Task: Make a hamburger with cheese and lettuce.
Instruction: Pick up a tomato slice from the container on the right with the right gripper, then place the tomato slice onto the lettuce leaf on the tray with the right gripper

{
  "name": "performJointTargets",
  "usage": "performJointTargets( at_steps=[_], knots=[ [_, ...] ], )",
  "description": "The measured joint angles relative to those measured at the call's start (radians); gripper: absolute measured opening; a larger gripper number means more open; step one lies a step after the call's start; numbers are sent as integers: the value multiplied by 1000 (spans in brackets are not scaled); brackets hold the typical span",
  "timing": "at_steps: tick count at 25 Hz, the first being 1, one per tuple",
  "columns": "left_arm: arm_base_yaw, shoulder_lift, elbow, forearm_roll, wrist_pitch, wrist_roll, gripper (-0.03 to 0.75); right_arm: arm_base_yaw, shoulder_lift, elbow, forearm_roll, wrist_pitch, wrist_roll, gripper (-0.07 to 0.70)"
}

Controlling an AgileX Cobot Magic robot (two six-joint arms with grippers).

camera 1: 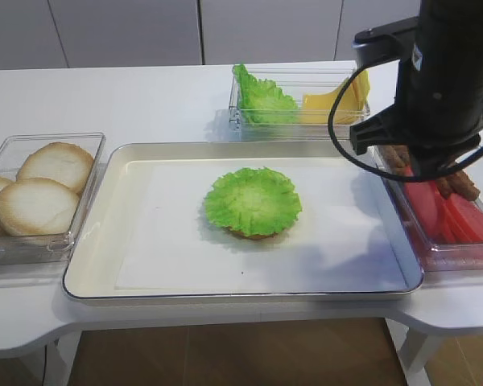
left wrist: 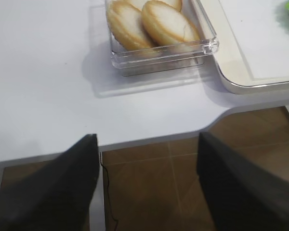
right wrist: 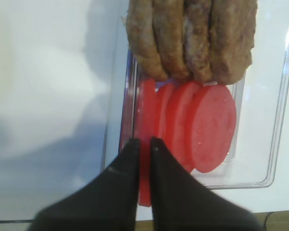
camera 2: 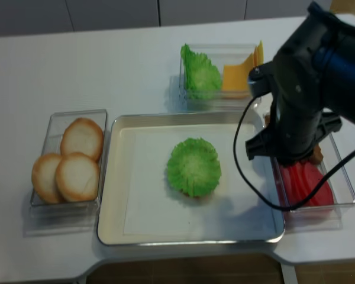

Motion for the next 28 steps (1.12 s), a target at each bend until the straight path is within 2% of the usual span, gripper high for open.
performJointTargets(
  at_steps=[15,23,28],
  knots=[
    [0,0,0,0,0,0,467,0,-178,-6,0,26,2,32],
    [0,0,0,0,0,0,467,0,-189,-135,18,33,-2,32],
    [0,0,0,0,0,0,467,0,-189,-168,67,38,-30,32]
  ],
)
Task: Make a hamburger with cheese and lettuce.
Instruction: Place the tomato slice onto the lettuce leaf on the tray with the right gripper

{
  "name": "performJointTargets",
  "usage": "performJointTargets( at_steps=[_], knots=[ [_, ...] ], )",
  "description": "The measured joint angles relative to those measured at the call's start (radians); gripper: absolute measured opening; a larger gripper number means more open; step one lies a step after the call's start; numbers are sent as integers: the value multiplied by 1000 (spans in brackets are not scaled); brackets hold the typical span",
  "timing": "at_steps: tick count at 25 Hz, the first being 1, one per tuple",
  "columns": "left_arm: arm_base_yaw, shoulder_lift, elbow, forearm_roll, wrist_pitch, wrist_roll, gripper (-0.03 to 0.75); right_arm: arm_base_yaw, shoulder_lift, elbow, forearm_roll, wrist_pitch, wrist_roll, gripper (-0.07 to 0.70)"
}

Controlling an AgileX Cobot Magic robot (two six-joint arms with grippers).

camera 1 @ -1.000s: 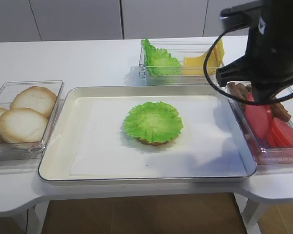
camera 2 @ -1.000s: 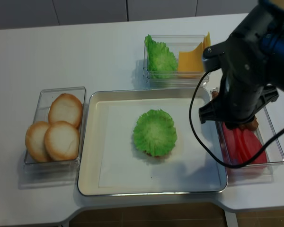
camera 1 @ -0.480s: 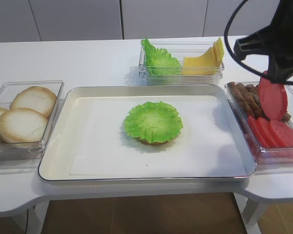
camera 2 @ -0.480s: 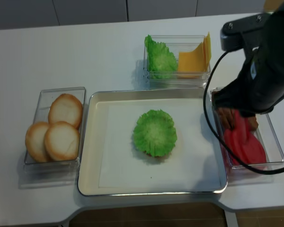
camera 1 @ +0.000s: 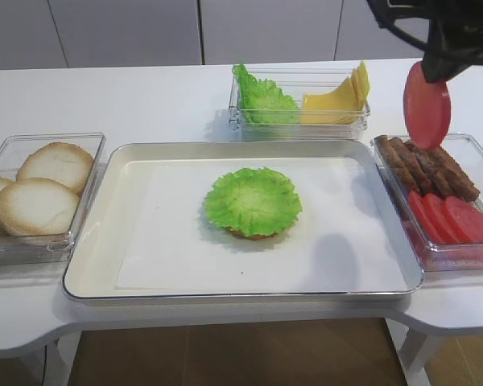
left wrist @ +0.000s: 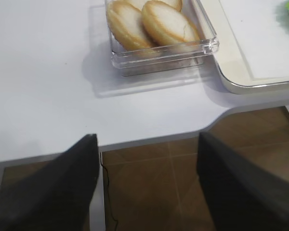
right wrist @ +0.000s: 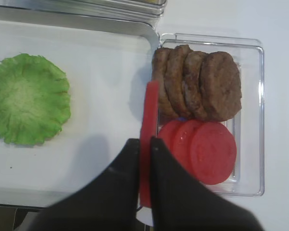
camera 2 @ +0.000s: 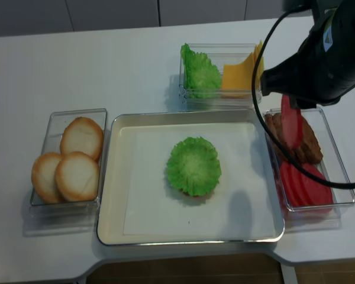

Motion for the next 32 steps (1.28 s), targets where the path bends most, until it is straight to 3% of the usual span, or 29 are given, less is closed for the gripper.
performJointTargets(
  at_steps=[8,17,25,32],
  knots=[
    [0,0,0,0,0,0,467,115,52,-6,-27,0,8,32],
    [0,0,0,0,0,0,467,229,176,-27,-67,-81,31,32],
    [0,0,0,0,0,0,467,247,329,-151,-159,-89,29,32],
    [0,0,0,0,0,0,467,247,429,-194,-165,-80,4,32]
  ],
)
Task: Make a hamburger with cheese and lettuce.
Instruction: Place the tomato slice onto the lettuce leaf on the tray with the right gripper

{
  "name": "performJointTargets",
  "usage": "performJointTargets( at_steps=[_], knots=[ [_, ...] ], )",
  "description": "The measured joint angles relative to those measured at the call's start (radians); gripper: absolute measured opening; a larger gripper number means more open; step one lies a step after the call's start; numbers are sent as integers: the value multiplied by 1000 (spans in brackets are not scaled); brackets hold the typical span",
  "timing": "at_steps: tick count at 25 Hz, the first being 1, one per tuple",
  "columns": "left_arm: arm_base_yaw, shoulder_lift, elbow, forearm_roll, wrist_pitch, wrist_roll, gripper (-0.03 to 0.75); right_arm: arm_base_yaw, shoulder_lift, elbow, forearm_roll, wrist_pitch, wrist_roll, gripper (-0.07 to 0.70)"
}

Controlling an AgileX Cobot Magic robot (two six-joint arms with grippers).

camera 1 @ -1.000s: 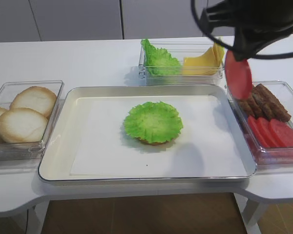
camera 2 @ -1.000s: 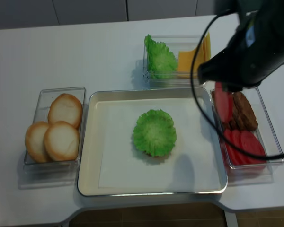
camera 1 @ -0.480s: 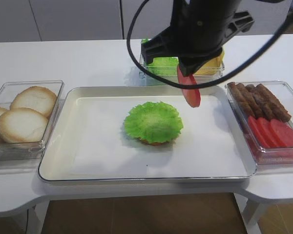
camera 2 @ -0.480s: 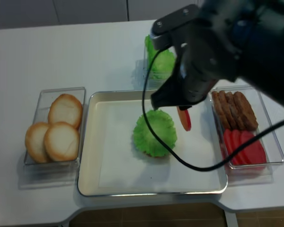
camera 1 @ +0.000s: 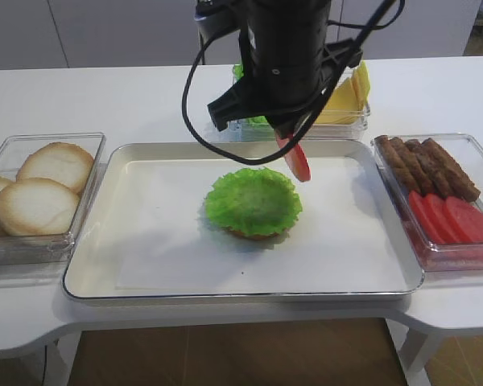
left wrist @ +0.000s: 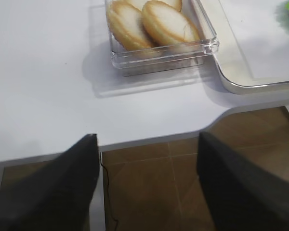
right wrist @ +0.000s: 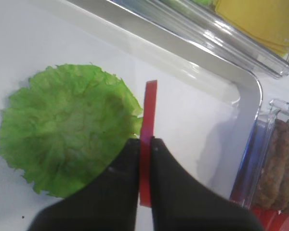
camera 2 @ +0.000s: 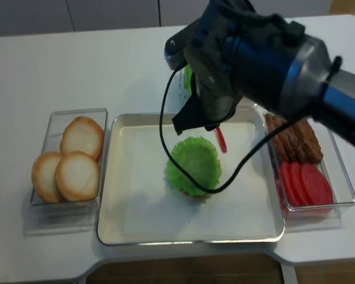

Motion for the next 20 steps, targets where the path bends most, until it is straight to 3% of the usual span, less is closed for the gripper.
performJointTargets(
  at_steps=[20],
  knots=[
    [0,0,0,0,0,0,467,0,41,0,57,-12,-13,31]
  ],
)
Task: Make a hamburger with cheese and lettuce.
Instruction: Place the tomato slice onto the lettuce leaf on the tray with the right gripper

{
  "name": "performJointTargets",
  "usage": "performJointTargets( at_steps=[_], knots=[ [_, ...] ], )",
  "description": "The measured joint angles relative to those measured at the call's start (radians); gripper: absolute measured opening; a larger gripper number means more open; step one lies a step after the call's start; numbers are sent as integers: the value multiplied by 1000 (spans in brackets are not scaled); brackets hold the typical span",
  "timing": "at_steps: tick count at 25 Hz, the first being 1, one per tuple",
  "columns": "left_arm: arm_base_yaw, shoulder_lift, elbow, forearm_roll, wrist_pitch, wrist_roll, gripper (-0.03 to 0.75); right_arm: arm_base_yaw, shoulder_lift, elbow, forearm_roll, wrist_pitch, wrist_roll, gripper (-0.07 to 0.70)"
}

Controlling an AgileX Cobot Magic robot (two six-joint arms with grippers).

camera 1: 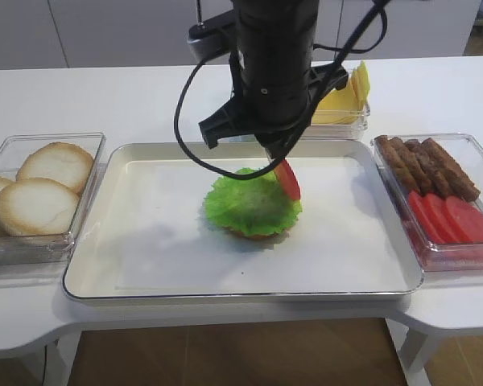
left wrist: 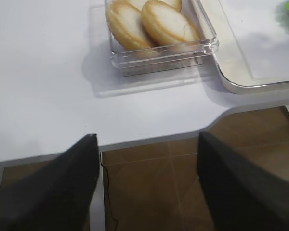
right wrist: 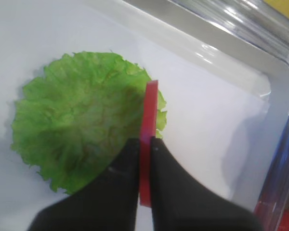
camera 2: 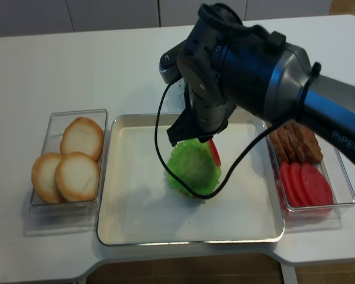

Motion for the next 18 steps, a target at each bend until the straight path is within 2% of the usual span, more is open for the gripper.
performJointTargets(
  at_steps=[18],
  knots=[
    [0,0,0,0,0,0,467,0,29,-1,82,-34,-6,35]
  ],
)
